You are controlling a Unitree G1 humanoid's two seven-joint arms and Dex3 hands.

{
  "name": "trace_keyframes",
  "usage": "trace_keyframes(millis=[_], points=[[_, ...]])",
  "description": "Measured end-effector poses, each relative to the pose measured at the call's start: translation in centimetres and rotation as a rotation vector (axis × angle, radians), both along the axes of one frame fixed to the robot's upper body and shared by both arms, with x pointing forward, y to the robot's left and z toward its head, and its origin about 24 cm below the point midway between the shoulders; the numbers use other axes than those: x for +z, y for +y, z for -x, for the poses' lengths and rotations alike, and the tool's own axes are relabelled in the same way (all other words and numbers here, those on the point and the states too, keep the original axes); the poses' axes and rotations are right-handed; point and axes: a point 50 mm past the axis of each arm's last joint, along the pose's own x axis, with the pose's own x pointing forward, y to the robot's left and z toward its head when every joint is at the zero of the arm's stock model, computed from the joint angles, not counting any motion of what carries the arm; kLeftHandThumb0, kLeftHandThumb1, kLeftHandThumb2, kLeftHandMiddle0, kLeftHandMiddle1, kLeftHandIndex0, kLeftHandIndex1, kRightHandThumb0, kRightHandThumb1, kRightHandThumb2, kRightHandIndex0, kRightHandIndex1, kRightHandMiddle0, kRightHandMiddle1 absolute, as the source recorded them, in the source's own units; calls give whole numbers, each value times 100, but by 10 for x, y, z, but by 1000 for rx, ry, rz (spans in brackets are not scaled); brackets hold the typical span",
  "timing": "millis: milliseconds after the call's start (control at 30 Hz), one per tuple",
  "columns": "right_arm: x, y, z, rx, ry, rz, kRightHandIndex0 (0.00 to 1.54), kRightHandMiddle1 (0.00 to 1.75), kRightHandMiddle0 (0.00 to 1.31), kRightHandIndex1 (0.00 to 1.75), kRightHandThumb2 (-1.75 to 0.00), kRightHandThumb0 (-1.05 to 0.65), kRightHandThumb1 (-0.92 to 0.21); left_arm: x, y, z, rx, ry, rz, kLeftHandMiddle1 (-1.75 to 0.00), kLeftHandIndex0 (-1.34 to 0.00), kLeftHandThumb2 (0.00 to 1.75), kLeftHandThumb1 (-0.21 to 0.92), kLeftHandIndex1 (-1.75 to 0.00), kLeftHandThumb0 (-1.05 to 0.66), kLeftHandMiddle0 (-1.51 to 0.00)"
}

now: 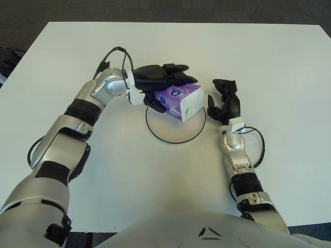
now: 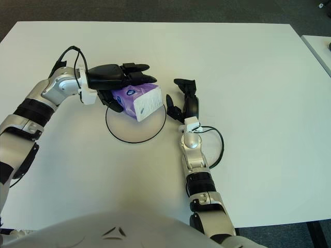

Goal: Put the tissue paper into the plate.

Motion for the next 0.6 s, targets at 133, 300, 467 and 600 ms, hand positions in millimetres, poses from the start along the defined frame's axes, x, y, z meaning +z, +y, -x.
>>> trace_keyframes(millis=[133, 300, 467, 600], points=[[0, 0, 0, 0, 0, 0, 31, 126, 5, 73, -70, -61, -78, -1, 1, 3, -35, -14, -22, 0, 0, 54, 92, -1, -105, 0], [0, 0, 0, 2, 1, 1, 31, 126, 5, 73, -69, -61, -79, -2, 3, 3, -48, -9, -80, 0, 0, 48, 92, 0, -105, 0], [0, 0, 0, 3, 2, 1, 30, 126, 5, 73, -68, -61, -79, -1, 5, 1, -44, 6, -193, 0, 0, 41, 92, 0, -105, 0], [0, 0, 0, 2, 2, 1, 30, 126, 5, 73, -68, -62, -80, 1, 4, 0, -46, 2, -247, 0, 0, 35, 92, 0, -105, 0]])
